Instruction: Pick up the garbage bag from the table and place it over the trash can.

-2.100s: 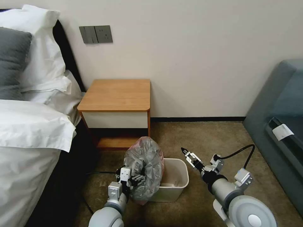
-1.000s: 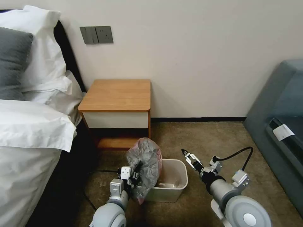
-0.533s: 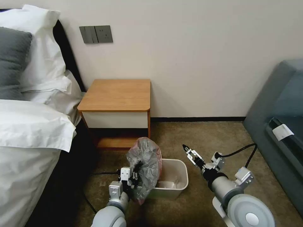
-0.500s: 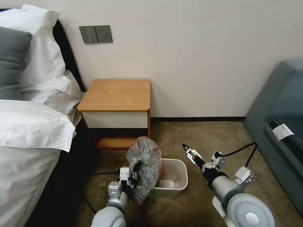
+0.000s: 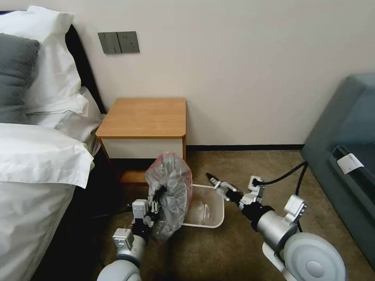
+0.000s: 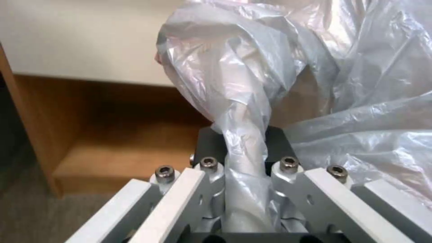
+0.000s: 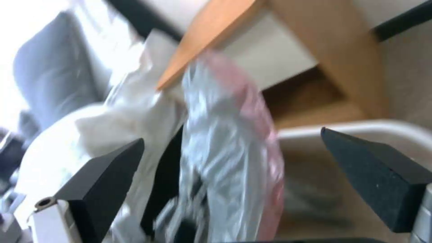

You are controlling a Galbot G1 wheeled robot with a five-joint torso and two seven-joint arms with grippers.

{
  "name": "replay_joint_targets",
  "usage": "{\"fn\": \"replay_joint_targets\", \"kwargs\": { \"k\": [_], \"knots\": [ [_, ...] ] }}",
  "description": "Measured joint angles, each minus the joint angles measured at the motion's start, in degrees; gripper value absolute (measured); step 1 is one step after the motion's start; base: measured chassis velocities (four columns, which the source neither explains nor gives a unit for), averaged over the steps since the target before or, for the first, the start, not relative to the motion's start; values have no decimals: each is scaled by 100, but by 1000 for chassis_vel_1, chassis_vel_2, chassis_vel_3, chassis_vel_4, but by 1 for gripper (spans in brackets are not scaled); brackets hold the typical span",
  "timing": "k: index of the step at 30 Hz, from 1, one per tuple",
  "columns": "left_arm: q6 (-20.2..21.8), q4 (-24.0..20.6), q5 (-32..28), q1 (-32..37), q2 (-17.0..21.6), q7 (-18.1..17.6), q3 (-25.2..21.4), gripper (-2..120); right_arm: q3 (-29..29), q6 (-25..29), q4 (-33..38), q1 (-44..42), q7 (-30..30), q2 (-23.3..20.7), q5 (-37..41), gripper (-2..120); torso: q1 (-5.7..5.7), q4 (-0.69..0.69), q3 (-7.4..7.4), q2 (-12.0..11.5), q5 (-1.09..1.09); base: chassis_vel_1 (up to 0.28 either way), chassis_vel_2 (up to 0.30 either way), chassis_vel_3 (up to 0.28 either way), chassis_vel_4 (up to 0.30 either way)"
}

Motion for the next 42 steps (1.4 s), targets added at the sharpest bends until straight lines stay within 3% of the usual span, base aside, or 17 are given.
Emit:
{"fn": "replay_joint_targets", "kwargs": {
  "k": [6, 8, 17, 31, 38, 42],
  "knots": [
    [-59, -187, -26, 47, 57, 140, -130, 8, -258, -93, -314, 276, -557, -201, -120, 100, 0, 1, 0, 0, 0, 0, 0, 0, 0],
    [-133, -264, -40, 73, 89, 232, -182, 8, -343, -108, -524, 341, -988, -273, -285, 100, 0, 0, 0, 0, 0, 0, 0, 0, 0],
    [-308, -450, -207, 138, 117, 477, -257, 8, -650, 45, -909, 474, -1553, -197, -763, 100, 0, 0, 0, 0, 0, 0, 0, 0, 0],
    [-309, -610, -252, 236, 148, 708, -302, 8, -863, 300, -956, 809, -1669, -75, -788, 99, 0, 1, 0, 1, 0, 0, 0, 0, 0],
    [-309, -616, -248, 252, 150, 750, -303, 8, -882, 291, -942, 910, -1565, -75, -733, 76, 0, 1, 0, 1, 0, 0, 0, 0, 0],
    [-306, -612, -235, 255, 147, 752, -299, 8, -889, 287, -894, 859, -1560, -80, -739, 58, 0, 0, 0, 1, 0, 0, 0, 0, 0]
  ]
}}
